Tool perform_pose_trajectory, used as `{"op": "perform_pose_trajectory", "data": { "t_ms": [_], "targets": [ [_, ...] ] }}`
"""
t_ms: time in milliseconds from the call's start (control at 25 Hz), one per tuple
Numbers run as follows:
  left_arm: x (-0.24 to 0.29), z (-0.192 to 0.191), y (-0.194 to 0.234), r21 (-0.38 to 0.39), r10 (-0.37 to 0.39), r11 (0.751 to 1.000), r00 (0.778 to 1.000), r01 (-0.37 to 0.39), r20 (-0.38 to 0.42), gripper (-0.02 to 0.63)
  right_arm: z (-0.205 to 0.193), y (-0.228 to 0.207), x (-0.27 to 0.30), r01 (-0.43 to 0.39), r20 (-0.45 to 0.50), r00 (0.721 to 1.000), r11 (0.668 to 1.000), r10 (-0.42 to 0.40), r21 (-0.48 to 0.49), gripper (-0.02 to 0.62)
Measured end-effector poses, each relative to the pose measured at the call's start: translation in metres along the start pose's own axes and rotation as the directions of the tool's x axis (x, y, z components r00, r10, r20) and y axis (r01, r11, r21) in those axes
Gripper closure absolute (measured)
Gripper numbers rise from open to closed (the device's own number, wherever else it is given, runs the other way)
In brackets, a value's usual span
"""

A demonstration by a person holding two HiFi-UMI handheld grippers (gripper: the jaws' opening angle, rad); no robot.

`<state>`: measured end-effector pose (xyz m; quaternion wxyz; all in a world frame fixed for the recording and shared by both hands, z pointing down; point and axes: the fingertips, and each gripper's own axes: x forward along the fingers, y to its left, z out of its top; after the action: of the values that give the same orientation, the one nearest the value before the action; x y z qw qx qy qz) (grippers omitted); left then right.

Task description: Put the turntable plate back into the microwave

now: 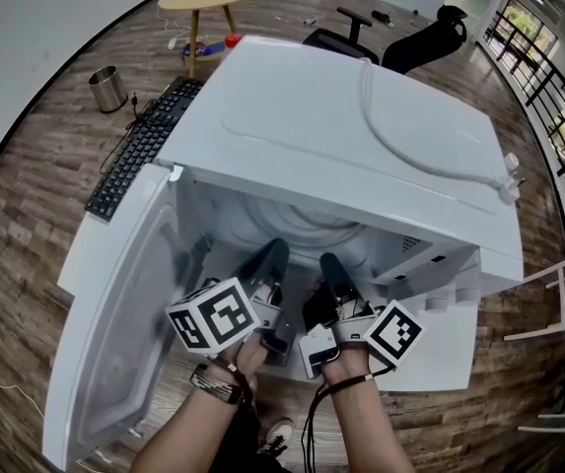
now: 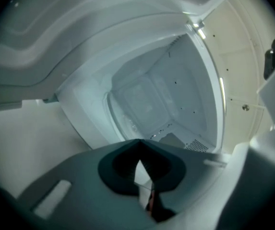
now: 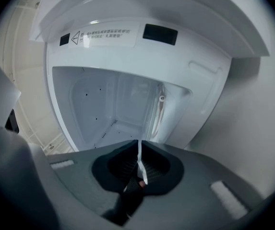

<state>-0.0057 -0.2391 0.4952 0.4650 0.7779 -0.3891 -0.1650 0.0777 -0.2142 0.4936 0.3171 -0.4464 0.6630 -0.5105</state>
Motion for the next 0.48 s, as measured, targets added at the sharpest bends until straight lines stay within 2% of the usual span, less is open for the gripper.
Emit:
{"op": "perform_pose_trajectory", "data": {
  "t_ms": [480],
  "targets": [
    [-0.0051,-0.0113,0.0036,0.026,0.013,1.0,1.0,-0.012,-0.012,0.601,-0.0008,-0.0051,-0.0044,0.012,-0.005,1.0,1.0,-0.012,0.009,0.572]
  ]
}}
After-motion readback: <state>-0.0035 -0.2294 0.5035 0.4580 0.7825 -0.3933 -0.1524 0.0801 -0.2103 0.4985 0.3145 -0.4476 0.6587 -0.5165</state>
